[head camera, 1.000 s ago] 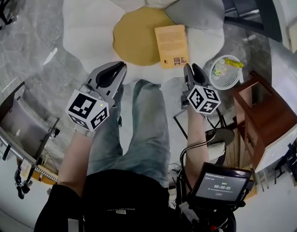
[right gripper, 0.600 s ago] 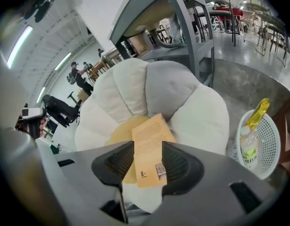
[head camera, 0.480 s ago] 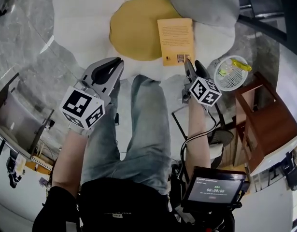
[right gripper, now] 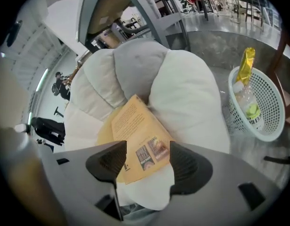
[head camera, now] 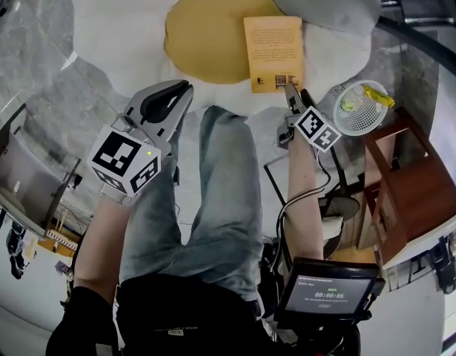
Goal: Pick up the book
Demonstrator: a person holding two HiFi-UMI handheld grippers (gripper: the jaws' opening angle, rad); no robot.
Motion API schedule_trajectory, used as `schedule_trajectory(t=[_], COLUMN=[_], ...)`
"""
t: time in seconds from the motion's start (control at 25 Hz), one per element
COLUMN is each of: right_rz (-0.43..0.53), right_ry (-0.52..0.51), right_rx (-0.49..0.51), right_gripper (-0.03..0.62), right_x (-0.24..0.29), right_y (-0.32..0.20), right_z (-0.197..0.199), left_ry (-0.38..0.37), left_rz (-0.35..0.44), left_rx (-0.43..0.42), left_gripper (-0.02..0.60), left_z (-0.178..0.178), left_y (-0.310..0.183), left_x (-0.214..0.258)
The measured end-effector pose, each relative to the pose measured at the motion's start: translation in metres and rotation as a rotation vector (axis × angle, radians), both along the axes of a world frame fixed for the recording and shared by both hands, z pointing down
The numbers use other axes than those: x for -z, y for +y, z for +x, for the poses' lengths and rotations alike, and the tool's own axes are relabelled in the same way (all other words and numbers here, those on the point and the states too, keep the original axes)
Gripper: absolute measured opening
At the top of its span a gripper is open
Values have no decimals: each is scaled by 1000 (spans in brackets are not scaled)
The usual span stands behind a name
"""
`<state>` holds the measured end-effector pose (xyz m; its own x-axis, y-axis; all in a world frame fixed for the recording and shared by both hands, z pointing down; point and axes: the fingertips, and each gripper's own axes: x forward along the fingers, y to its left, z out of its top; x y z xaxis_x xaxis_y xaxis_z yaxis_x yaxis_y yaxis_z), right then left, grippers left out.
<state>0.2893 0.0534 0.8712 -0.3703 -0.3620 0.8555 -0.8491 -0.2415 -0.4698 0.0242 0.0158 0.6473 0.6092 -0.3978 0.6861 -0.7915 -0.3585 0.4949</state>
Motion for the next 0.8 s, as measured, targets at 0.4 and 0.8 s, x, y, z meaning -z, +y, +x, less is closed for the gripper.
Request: schedule_trajectory(t=[0.4, 0.8], right_rz=[7, -25], right_ry=[-38, -80], right_rx=[-175, -292], right_gripper=[291, 307], right_x=[-26, -24], right_y=[7, 21], right_z=[13, 14], left_ry=[3, 13], left_rz=[-24, -27], left_rx=[-43, -45], left_gripper=[18, 18], left_z=[8, 10], left_y=[3, 3], left_x=[-11, -12])
